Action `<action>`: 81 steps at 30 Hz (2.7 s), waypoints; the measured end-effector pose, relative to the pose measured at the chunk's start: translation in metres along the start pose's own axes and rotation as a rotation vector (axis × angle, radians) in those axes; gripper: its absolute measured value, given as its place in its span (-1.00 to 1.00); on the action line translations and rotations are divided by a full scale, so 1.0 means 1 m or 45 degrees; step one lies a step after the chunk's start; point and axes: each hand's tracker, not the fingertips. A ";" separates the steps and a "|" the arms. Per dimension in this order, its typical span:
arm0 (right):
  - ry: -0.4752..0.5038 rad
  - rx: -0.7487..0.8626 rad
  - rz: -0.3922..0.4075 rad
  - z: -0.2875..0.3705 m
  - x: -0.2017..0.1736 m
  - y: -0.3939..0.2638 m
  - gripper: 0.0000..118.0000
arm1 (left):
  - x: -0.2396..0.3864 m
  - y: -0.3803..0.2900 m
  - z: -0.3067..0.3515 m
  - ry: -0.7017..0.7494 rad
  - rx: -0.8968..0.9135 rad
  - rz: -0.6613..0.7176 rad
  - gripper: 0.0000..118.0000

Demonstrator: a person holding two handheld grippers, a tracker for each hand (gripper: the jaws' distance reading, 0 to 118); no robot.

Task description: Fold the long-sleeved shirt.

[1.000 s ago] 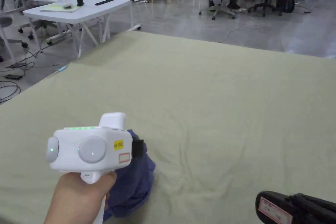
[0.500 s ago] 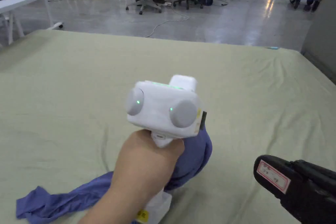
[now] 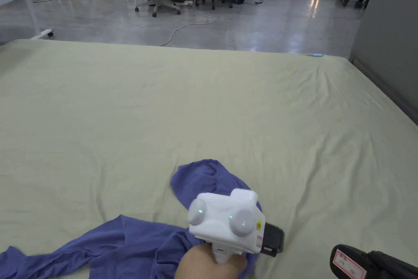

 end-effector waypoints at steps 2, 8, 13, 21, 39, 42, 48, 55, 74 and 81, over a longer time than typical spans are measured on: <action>0.037 0.025 0.018 -0.002 -0.006 0.002 -1.00 | 0.000 0.002 0.065 -0.066 0.212 -0.046 0.99; 0.092 -0.030 0.024 -0.031 -0.017 -0.002 -1.00 | -0.030 -0.064 0.158 0.165 0.185 -0.126 1.00; 0.106 -0.106 -0.003 -0.061 -0.022 -0.012 -1.00 | -0.067 -0.135 0.138 0.017 -0.077 0.014 -1.00; 0.066 -0.169 0.016 -0.090 -0.020 -0.011 -1.00 | -0.162 -0.054 0.130 0.343 0.156 0.178 0.93; -0.244 -0.529 0.146 -0.350 0.040 0.087 0.94 | -0.221 -0.021 0.060 0.401 0.037 0.129 -0.97; -0.386 -0.699 0.202 -0.432 0.056 0.095 0.94 | -0.217 -0.022 0.076 0.395 0.088 0.118 -0.97; -0.508 -0.871 0.243 -0.542 0.057 0.087 -0.16 | -0.211 -0.027 0.085 0.371 0.094 0.102 -0.97; -0.365 -0.600 0.364 -0.439 0.027 0.118 -0.92 | -0.214 -0.029 0.118 0.321 0.164 0.195 -0.97; -0.307 -0.007 0.367 -0.044 -0.057 0.265 -0.92 | -0.134 0.064 0.360 0.309 0.798 0.123 -0.97; -0.449 0.002 0.256 -0.068 -0.046 0.384 -0.92 | -0.133 0.179 0.420 0.366 0.985 0.105 -0.97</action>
